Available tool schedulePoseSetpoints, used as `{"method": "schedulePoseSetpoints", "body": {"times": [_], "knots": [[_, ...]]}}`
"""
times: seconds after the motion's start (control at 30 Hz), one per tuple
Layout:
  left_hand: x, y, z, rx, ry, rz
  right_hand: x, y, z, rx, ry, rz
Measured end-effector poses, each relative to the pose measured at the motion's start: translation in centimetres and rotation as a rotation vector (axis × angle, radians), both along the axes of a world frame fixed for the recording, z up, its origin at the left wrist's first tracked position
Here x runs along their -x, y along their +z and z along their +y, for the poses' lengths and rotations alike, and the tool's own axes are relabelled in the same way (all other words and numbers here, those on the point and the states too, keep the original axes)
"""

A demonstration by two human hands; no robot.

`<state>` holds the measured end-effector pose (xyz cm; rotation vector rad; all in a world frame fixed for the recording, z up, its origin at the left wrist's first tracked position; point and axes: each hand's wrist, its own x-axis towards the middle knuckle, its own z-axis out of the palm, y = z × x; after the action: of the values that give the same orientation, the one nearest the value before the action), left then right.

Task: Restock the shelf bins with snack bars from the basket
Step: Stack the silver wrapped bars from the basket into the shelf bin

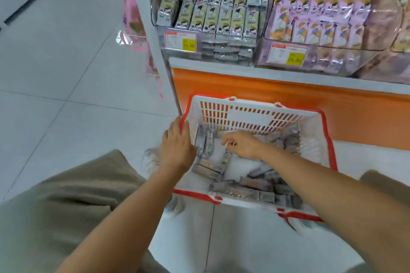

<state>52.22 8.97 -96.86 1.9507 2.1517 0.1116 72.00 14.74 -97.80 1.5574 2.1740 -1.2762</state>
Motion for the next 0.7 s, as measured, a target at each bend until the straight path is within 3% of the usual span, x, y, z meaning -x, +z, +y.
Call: {"method": "schedulePoseSetpoints", "body": {"times": [0.13, 0.5, 0.7], "knots": [[-0.1, -2.6, -1.0, 0.003, 0.051, -0.058, -0.5, -5.2, -1.6, 0.104, 0.071, -0.087], [0.3, -5.8, -2.2, -0.086, 0.015, -0.111, 2.5, -15.1, -2.8, 0.140, 0.140, -0.262], [0.2, -6.2, -2.2, -0.074, 0.027, -0.081, 4.2, -17.0, -3.3, -0.115, 0.178, -0.354]]}}
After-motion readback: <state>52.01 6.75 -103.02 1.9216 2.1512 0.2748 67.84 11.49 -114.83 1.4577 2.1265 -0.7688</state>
